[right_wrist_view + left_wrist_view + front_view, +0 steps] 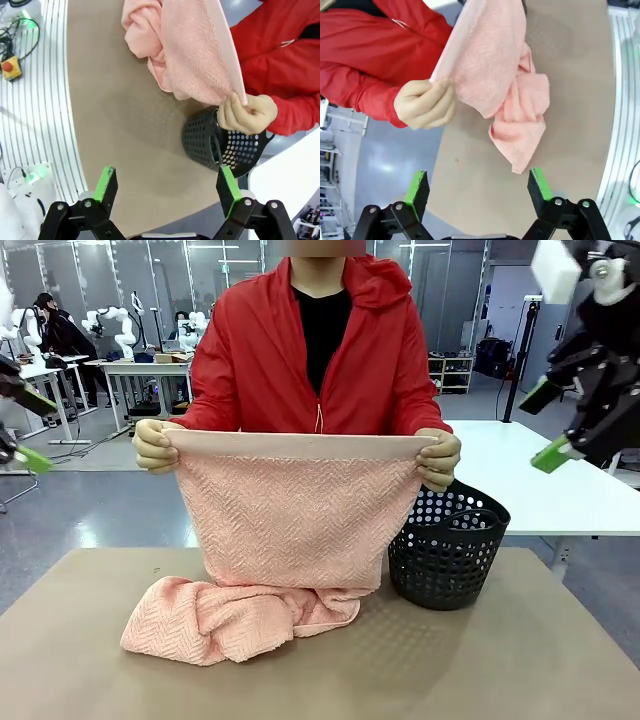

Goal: Fold the towel.
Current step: Grab the top end of the 100 cm Hotel Towel extended by the human.

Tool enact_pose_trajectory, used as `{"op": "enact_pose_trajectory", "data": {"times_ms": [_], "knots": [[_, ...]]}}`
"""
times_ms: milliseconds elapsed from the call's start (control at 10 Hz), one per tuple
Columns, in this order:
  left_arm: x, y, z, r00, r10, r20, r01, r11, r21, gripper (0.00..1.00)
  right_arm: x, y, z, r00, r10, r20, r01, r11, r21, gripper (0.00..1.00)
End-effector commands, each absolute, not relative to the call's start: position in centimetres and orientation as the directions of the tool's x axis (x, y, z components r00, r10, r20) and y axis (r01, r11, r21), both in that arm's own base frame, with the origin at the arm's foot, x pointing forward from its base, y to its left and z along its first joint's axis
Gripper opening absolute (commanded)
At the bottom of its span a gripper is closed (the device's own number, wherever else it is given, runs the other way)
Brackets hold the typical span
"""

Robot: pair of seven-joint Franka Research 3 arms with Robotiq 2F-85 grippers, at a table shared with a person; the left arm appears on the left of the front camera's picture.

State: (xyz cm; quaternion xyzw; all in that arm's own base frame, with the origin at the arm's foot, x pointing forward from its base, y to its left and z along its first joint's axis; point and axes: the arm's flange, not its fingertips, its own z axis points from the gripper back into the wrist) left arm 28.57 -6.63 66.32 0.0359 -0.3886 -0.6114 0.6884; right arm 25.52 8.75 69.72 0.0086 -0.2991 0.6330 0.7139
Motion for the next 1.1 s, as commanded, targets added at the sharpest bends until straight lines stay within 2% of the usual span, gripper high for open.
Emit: {"op": "enact_pose_trajectory", "data": {"times_ms": [0, 100, 200, 600, 700, 1000], "knots": [[28.8, -7.6, 65.7, -0.027, -0.885, 0.464, 0.810, 0.253, 0.529, 1.00, 26.4, 9.1, 68.9, 0.076, 0.894, 0.443, -0.904, 0.249, -0.348, 1.00], [28.8, -7.3, 65.9, -0.023, -0.880, 0.475, 0.813, 0.260, 0.521, 1.00, 26.5, 8.7, 68.5, 0.106, 0.880, 0.463, -0.906, 0.277, -0.319, 1.00], [28.6, -7.6, 65.6, -0.056, -0.885, 0.462, 0.813, 0.228, 0.535, 1.00, 25.8, 9.5, 69.5, 0.026, 0.901, 0.433, -0.909, 0.202, -0.366, 1.00], [28.6, -7.5, 65.6, -0.062, -0.887, 0.458, 0.826, 0.212, 0.522, 1.00, 25.8, 9.5, 69.5, 0.026, 0.901, 0.433, -0.909, 0.202, -0.366, 1.00], [27.7, -9.5, 66.8, -0.139, -0.902, 0.409, 0.829, 0.120, 0.546, 1.00, 25.8, 9.6, 69.5, 0.006, 0.902, 0.431, -0.915, 0.178, -0.361, 1.00], [31.0, -15.4, 70.5, -0.094, -0.944, 0.316, 0.864, 0.080, 0.497, 1.00, 29.4, 15.3, 71.9, 0.008, 0.934, 0.358, -0.912, 0.153, -0.380, 1.00]]}}
